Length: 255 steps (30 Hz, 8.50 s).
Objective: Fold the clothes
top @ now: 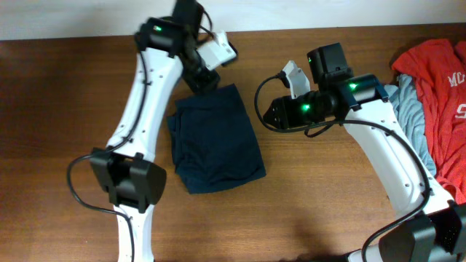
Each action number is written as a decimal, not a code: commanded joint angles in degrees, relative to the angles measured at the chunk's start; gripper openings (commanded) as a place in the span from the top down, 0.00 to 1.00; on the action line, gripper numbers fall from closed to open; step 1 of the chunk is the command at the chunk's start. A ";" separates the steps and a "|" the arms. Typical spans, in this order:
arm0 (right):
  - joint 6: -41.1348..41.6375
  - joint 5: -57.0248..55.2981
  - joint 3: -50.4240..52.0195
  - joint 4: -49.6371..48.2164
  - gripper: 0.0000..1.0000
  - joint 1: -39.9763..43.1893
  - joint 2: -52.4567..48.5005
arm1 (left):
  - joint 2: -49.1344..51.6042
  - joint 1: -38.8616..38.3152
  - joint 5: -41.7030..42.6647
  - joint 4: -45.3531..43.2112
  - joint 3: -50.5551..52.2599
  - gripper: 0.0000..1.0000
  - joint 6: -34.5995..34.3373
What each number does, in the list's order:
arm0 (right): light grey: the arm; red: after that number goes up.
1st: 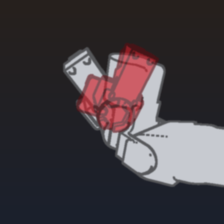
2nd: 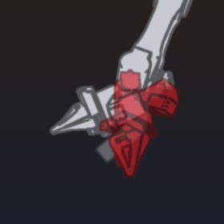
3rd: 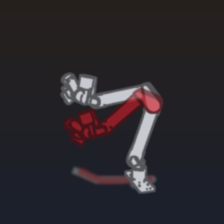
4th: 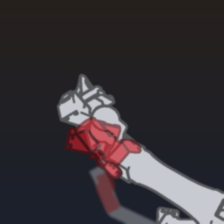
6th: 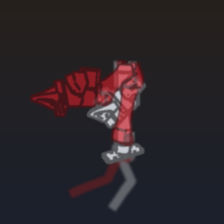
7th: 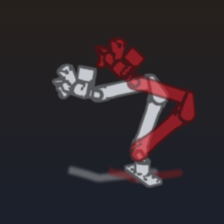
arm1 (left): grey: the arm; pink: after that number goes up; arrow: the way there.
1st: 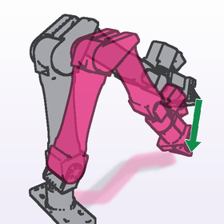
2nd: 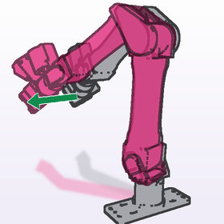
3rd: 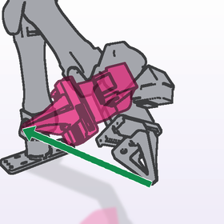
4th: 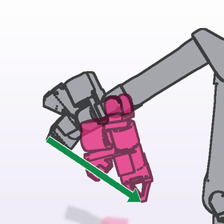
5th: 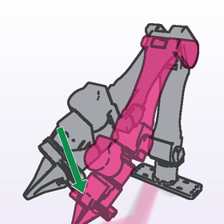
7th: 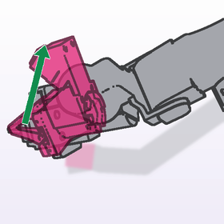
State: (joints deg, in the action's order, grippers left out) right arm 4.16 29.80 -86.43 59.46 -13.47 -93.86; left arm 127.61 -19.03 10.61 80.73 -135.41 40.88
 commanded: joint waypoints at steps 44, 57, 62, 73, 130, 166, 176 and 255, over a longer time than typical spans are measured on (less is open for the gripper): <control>-0.26 0.15 -0.44 6.73 0.54 6.01 0.28 | 4.07 26.32 -25.70 -15.34 42.38 0.99 -61.99; -0.26 0.15 -0.44 4.44 0.54 6.01 0.28 | -9.25 28.52 -27.12 -8.94 38.21 0.89 -52.28; -0.26 0.15 -0.44 4.20 0.53 6.01 0.28 | -17.00 28.28 -23.28 -10.40 37.86 0.68 -50.66; -0.24 0.15 -0.44 3.52 0.53 6.01 0.28 | -16.83 26.77 -5.35 -24.63 54.69 0.99 -61.46; 3.89 0.15 -0.44 2.03 0.52 6.01 0.28 | -10.40 30.32 -17.33 -45.59 62.79 0.98 -44.76; 5.29 0.11 -0.44 0.31 0.52 6.01 0.28 | -11.85 36.68 -23.23 -31.34 53.83 0.98 -53.31; 1.84 -0.15 -0.44 0.26 0.51 6.01 0.28 | -30.97 36.70 -23.39 -24.00 43.43 0.65 -53.24; -12.66 -19.19 60.87 -25.44 0.01 18.47 83.14 | -66.20 30.36 -10.56 -0.90 38.58 0.01 -37.13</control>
State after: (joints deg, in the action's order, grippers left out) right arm -8.03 7.81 -32.01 37.10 4.38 -16.38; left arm 61.56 11.53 -0.38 79.94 -96.33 2.63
